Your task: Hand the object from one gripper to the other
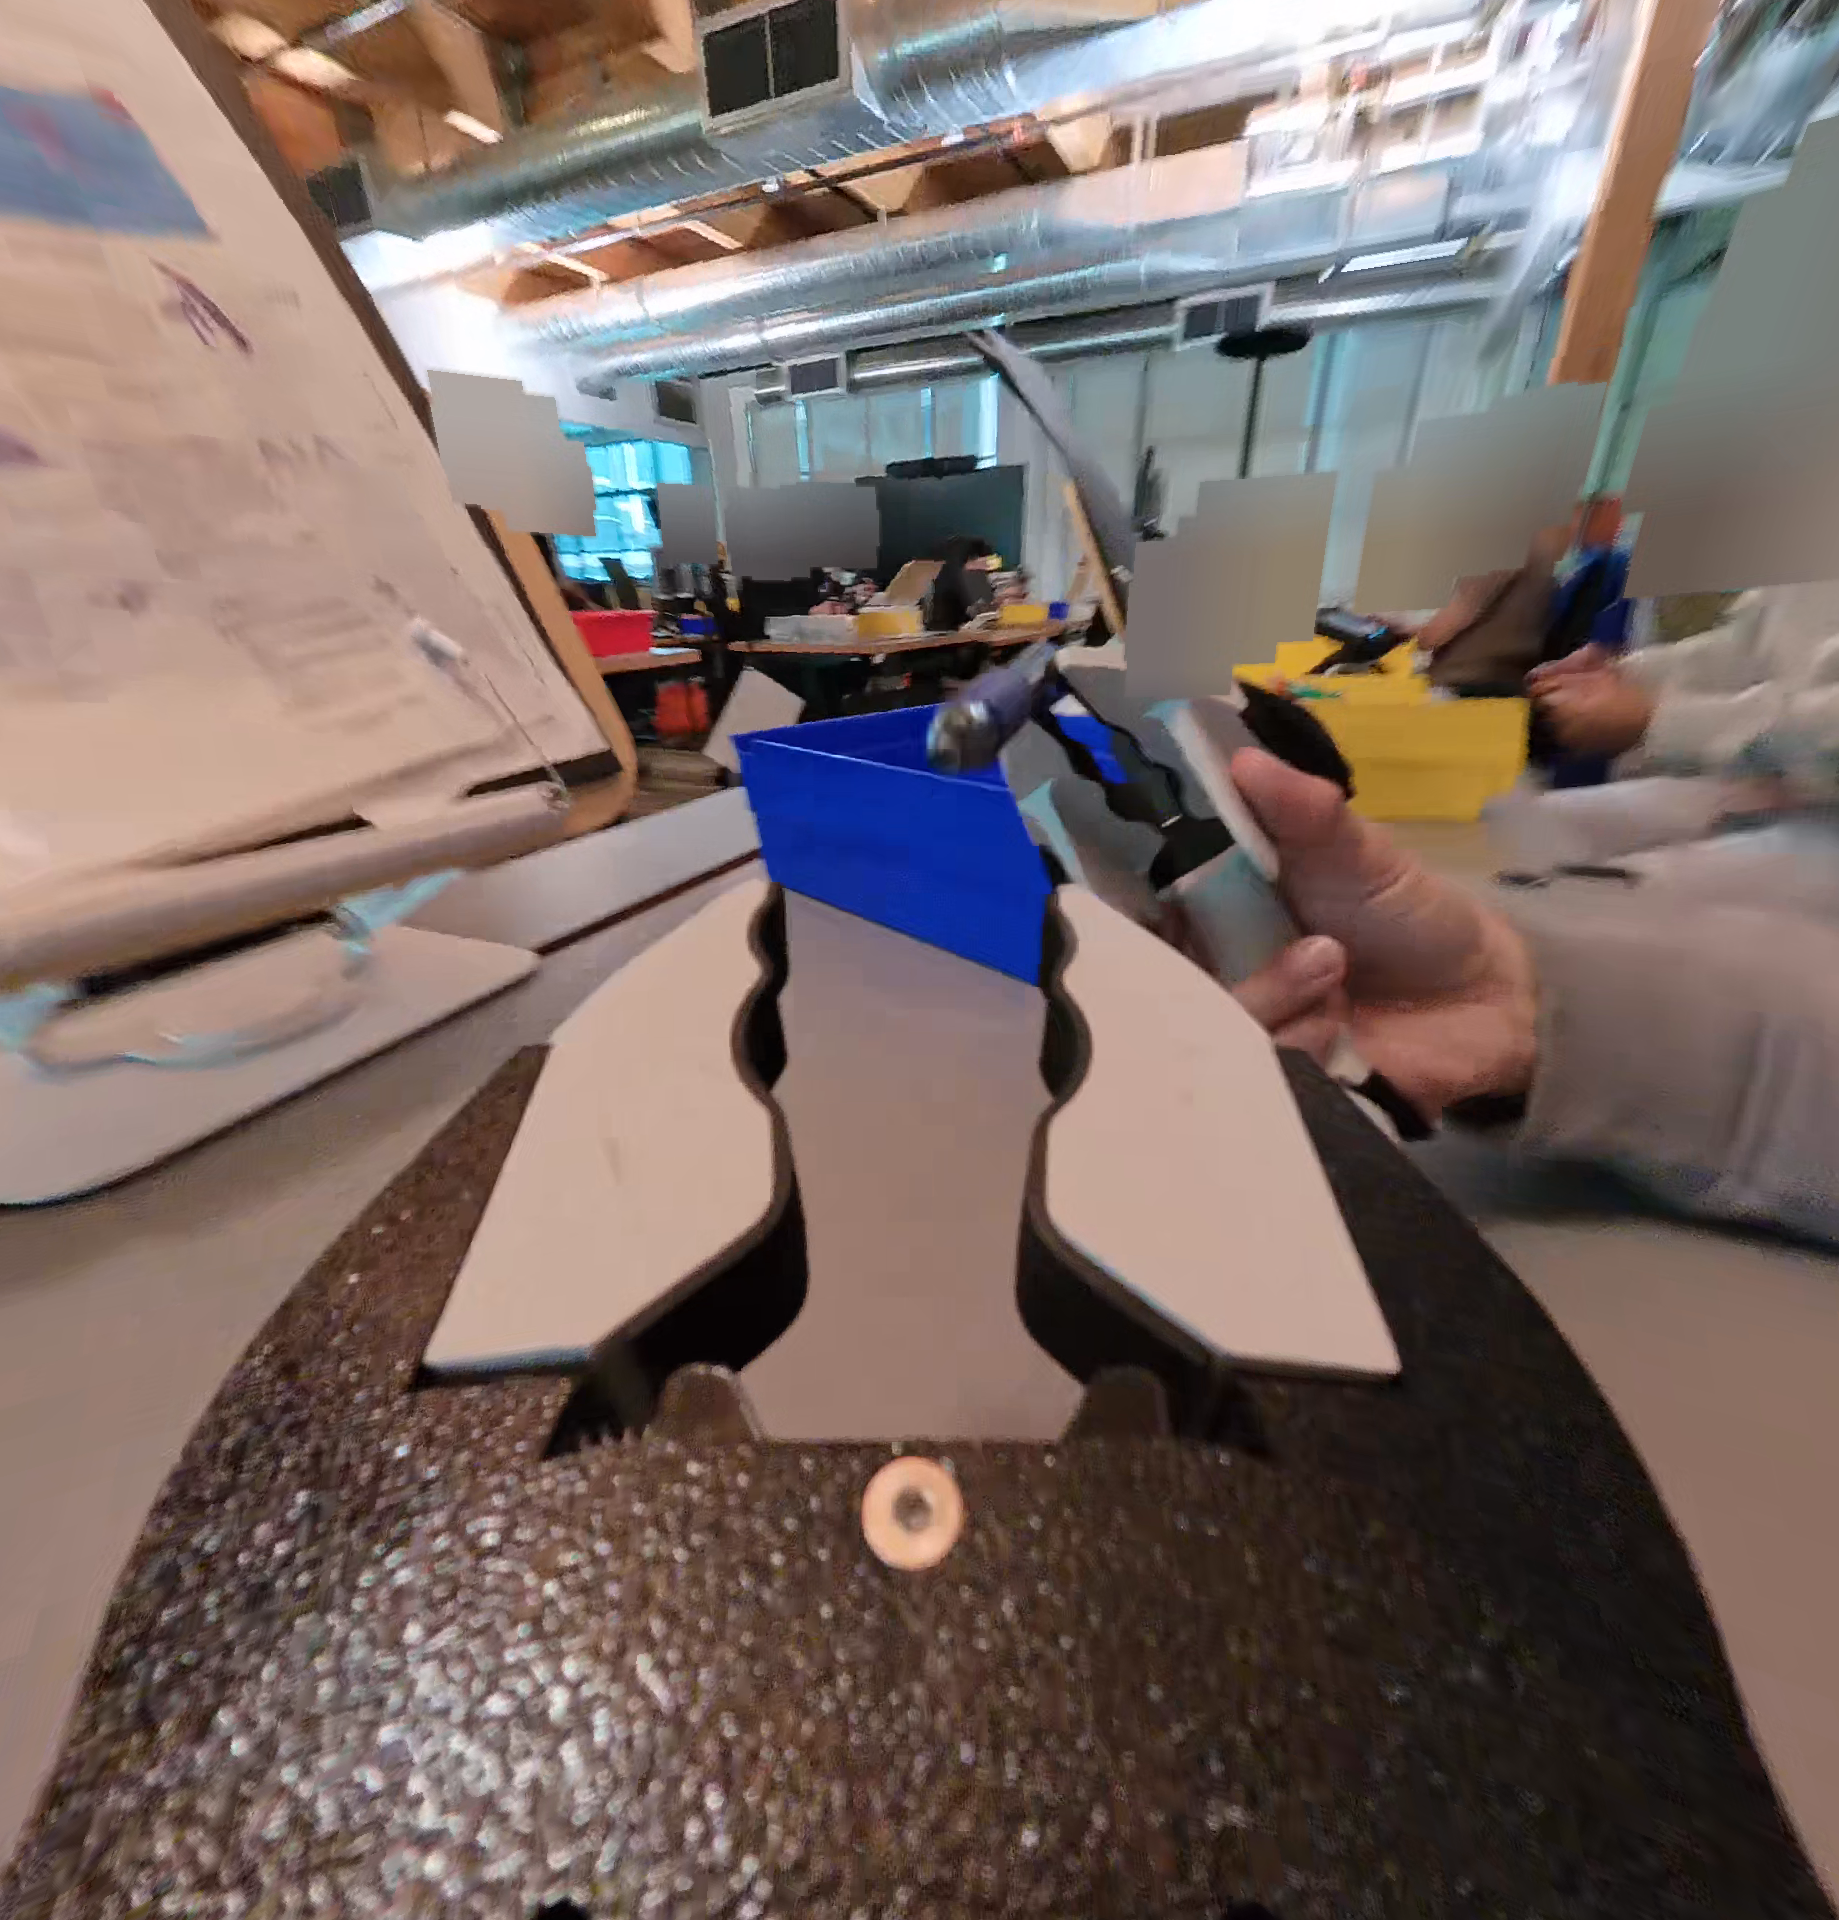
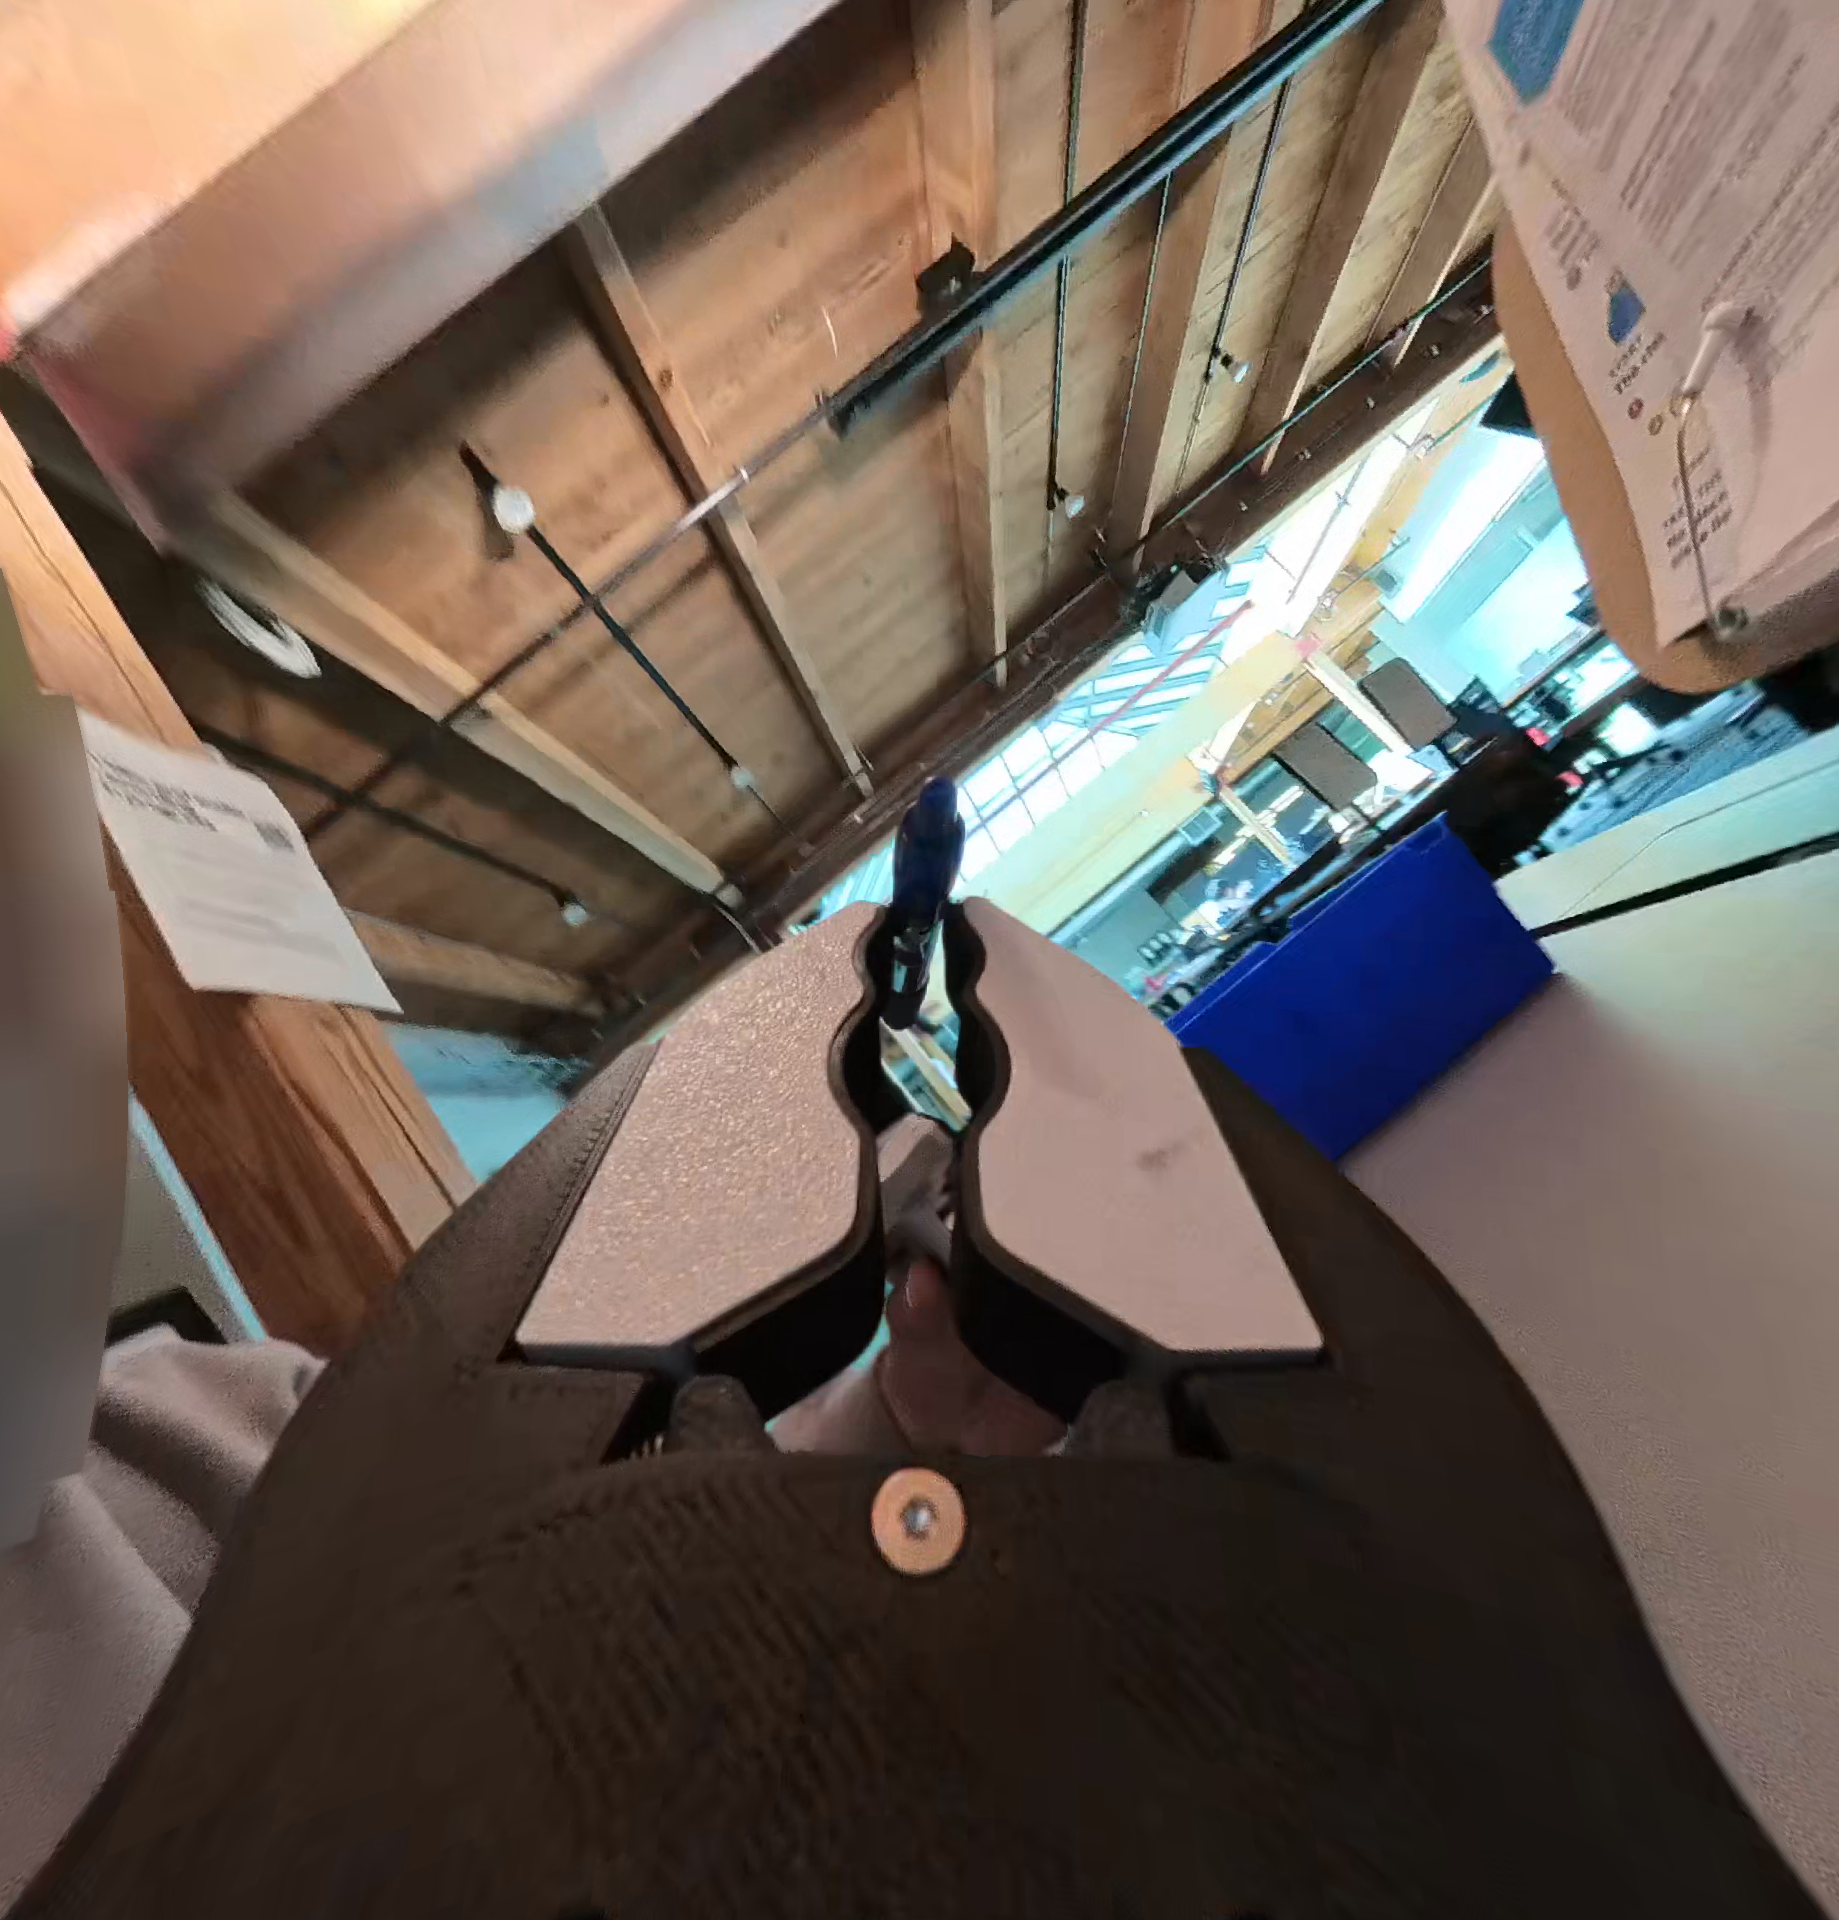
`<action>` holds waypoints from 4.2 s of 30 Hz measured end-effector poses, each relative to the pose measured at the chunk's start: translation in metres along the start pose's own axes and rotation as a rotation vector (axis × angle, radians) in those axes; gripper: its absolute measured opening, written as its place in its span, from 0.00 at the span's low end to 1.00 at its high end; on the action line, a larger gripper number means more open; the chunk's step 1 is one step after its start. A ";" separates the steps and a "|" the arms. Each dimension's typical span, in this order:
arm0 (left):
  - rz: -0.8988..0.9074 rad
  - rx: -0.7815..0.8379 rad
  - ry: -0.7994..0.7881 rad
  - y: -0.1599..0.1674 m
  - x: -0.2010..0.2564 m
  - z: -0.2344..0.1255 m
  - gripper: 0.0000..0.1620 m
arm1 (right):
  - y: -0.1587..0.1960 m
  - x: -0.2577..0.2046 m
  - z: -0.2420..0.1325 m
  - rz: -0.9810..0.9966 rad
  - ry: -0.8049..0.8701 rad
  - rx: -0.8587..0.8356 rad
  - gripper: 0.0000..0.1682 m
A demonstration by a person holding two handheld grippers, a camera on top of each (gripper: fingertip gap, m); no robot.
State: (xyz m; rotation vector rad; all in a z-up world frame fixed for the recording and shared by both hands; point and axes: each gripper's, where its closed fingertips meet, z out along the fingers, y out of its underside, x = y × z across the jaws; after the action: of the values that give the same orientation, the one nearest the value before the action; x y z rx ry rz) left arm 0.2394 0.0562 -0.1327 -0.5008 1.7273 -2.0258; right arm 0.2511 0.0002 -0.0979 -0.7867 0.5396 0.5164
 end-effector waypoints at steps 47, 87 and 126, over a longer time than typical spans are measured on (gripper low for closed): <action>-0.062 -0.052 0.092 0.002 0.016 0.004 0.20 | 0.078 0.022 0.006 -0.921 0.215 -0.564 0.08; 0.818 -0.506 -0.340 0.043 -0.028 -0.001 0.09 | 0.052 0.007 0.009 -1.012 0.246 -0.478 0.06; 0.360 -0.401 -0.885 -0.066 -0.146 -0.168 0.31 | -0.115 0.029 -0.086 -1.818 1.069 -0.427 0.50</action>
State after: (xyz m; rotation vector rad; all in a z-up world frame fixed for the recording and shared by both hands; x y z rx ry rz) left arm 0.2670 0.2832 -0.0940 -0.9497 1.4763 -0.9552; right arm 0.3210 -0.1277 -0.1071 -1.5739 0.4409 -1.6076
